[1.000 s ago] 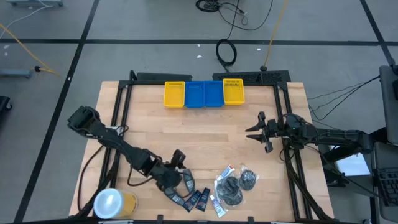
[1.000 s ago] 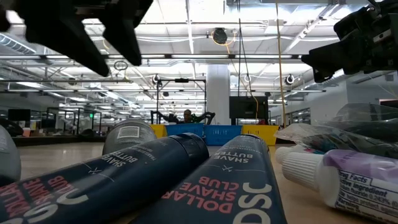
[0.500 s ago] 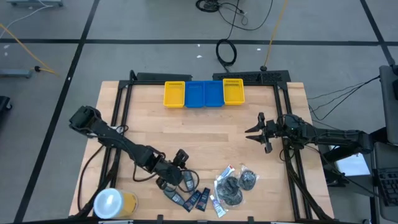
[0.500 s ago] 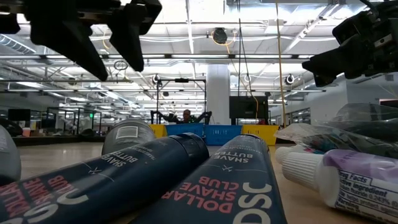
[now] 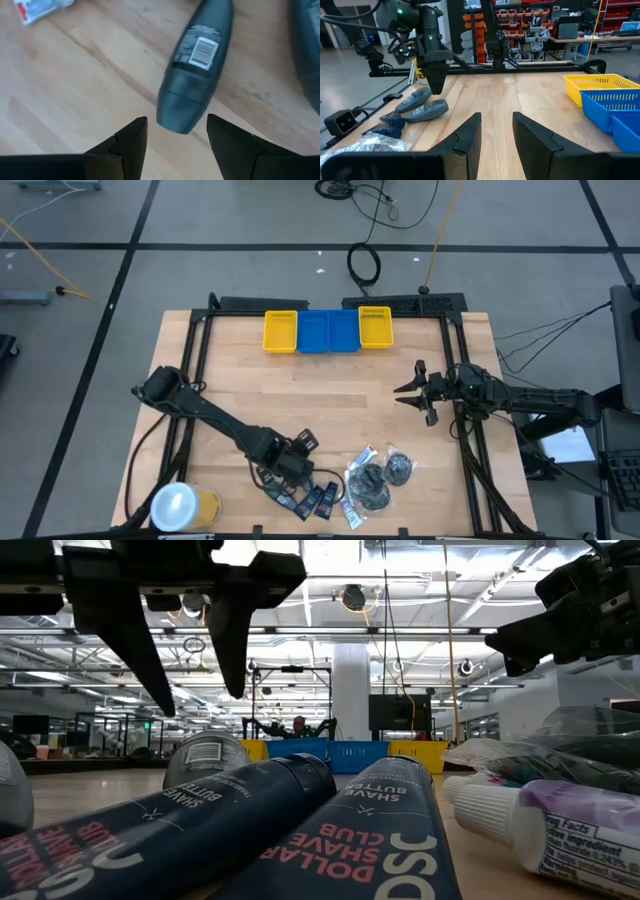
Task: Pick & Place Travel size toiletries
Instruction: Put the top deodorant cream into the right blue bin
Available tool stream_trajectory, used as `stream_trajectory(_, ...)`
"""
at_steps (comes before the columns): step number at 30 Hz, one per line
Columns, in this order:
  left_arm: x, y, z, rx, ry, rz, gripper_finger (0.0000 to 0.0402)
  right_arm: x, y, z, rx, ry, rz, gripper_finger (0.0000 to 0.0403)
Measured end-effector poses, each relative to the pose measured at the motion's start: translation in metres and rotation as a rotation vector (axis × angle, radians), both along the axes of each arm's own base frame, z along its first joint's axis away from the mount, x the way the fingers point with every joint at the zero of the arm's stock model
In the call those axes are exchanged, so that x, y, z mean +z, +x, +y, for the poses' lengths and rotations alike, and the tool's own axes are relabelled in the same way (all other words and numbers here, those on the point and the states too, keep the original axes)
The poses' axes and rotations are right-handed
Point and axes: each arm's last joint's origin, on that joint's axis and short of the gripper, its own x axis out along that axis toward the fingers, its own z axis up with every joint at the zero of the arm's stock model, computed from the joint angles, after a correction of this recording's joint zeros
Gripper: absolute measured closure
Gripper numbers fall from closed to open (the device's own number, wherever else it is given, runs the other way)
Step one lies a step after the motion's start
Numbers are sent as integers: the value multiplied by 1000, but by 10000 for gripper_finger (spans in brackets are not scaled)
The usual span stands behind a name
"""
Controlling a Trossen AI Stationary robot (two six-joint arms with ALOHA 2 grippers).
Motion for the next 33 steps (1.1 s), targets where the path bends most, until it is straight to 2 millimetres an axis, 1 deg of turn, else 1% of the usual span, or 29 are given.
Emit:
stream_trajectory(6, 0, 2, -2, -105, -21, 24, 195, 0, 0, 0, 0, 0, 1, 298)
stream_trajectory(10, 0, 3, 0, -184, 23, 18, 195, 0, 0, 0, 0, 0, 2, 298)
stream_trajectory(13, 0, 5, 5, -187, 32, 17, 195, 0, 0, 0, 0, 0, 2, 298)
stream_trajectory(16, -4, 10, 11, -171, 24, 30, 195, 0, 0, 0, 0, 0, 2, 298)
stream_trajectory(23, -26, 13, 7, -263, 41, 93, 195, -1, 0, 0, -1, 1, 8, 298)
stream_trajectory(28, -27, 15, 7, -300, 29, 88, 195, -1, 1, 0, -1, 2, 15, 298)
stream_trajectory(33, -26, 20, 9, -307, -43, 70, 195, -2, 1, 0, -2, 2, 17, 298)
